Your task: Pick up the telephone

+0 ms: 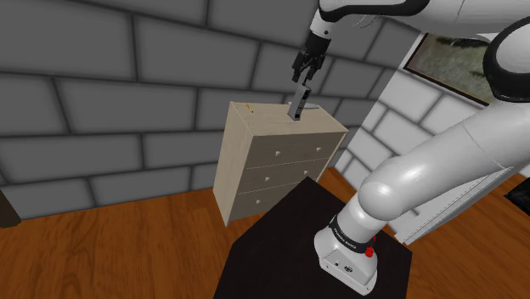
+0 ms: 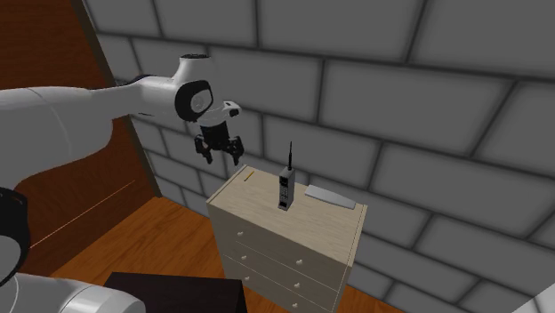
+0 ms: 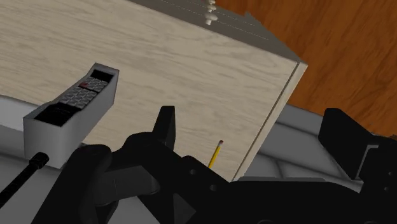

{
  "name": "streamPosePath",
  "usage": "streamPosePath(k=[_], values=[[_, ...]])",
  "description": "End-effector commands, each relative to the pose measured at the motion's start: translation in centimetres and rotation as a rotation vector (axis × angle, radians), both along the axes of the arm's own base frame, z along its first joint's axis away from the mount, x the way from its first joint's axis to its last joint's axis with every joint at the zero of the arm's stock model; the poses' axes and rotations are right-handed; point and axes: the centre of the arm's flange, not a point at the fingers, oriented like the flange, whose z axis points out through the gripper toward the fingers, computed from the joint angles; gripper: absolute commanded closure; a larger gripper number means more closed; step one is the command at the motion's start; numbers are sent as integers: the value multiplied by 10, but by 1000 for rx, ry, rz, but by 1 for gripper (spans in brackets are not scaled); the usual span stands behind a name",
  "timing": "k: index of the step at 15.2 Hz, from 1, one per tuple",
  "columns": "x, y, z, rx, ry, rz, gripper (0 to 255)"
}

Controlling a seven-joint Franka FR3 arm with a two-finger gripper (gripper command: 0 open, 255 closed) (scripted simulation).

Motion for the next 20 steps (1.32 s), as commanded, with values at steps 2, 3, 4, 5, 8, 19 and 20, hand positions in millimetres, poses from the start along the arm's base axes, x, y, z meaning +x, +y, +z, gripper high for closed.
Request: streamPosePath(k=[2,3,4,5,8,19,20], values=[[16,-36,-13,-12,23,-21,0],[21,-47,-16,-16,31,-28,0],[25,-59,-20,-19,39,-35,0],[30,-71,-23,-23,46,-42,0],[43,-106,-34,-34,69,-64,0],[71,-199,-78,-63,128,-118,0],[71,-199,-83,-63,128,-118,0]])
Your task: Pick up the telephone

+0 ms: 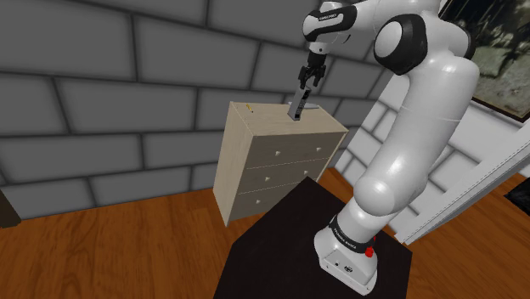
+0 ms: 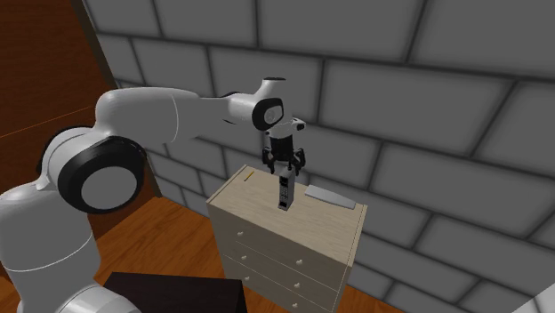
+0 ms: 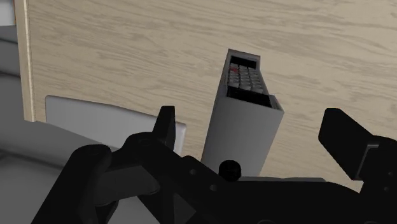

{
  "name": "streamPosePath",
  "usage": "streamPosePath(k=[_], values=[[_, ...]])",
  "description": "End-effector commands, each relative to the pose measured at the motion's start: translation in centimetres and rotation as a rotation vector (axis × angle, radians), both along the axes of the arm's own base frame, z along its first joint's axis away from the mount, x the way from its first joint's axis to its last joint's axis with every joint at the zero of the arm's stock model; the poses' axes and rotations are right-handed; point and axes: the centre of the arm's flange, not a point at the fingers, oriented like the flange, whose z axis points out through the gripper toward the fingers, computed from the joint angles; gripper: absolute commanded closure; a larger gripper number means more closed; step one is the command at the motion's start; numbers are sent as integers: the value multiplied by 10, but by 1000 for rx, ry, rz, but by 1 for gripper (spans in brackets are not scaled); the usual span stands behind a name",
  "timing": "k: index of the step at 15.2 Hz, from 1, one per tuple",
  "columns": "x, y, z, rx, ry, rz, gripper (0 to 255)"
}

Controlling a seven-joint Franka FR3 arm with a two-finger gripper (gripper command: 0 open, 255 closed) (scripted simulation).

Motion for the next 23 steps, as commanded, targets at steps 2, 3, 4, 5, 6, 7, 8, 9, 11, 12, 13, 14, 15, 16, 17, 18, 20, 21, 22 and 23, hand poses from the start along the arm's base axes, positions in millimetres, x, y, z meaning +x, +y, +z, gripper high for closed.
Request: streamPosePath(k=[2,3,4,5,6,7,8,9,11,12,13,14,15,16,17,18,20,21,22,23], values=[[1,-1,-15,-1,0,0,0],[1,-1,-21,-1,0,0,0],[1,-1,-24,-1,0,0,0],[1,-1,-24,-1,0,0,0],[2,-1,-24,-1,0,0,255],[2,-1,-24,-1,0,0,255],[2,-1,-24,-1,0,0,255],[2,-1,-24,-1,0,0,255],[2,-1,-24,-1,0,0,255],[2,-1,-24,-1,0,0,255],[2,-1,-24,-1,0,0,255],[2,-2,-24,0,0,0,255],[1,-1,-24,-1,0,0,255],[1,-1,-18,-1,0,0,255],[1,-1,-13,-1,0,0,255],[1,-1,-8,-1,0,0,255],[1,-1,3,-1,0,0,255],[1,-1,8,-1,0,0,255],[1,-1,13,-1,0,0,255],[1,-1,18,-1,0,0,255]])
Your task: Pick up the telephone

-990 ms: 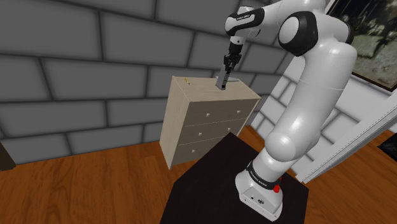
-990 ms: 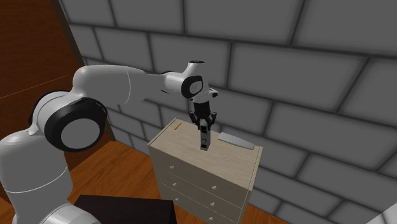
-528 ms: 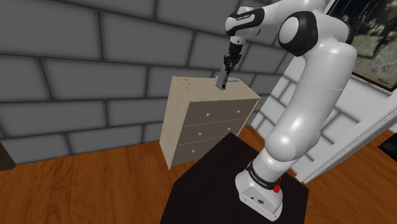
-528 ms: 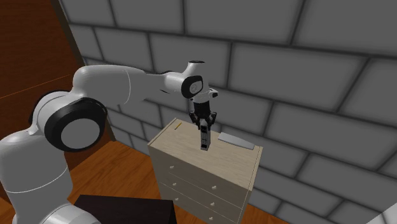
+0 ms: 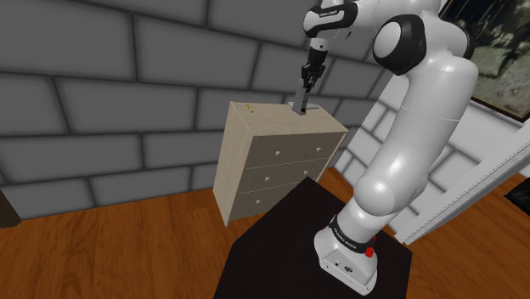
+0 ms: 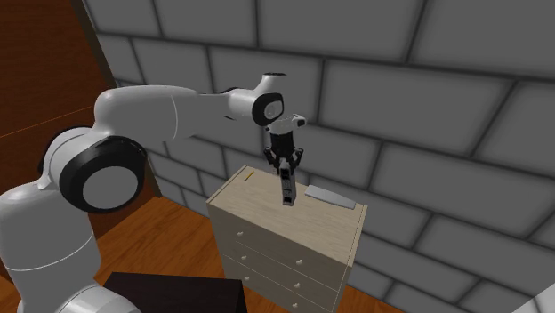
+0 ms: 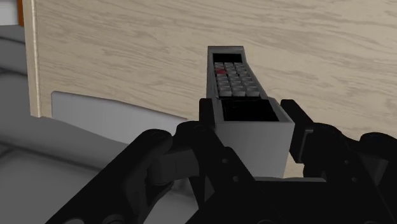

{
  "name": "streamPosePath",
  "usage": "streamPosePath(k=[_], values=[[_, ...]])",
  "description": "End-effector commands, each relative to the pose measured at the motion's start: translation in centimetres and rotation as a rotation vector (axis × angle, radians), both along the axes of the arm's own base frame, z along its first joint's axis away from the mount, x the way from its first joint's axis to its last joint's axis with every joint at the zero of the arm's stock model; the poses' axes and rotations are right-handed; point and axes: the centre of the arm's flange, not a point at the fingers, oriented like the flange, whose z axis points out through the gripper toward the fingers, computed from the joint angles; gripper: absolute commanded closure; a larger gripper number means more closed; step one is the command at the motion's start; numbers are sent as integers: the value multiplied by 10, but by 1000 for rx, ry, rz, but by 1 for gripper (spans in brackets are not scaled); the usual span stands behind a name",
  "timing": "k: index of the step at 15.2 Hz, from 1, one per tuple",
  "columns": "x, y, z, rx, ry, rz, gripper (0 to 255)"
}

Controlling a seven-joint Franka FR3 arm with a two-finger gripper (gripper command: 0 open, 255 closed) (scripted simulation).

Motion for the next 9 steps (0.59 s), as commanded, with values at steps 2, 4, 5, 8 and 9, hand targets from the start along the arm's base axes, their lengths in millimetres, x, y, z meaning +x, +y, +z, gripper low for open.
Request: streamPosePath(k=[2,4,5,8,9], values=[[-2,0,16,0,0,0,255],[-2,0,26,0,0,0,255],[-2,0,32,0,0,0,255],[-2,0,43,0,0,0,255],[-2,0,43,0,0,0,255]])
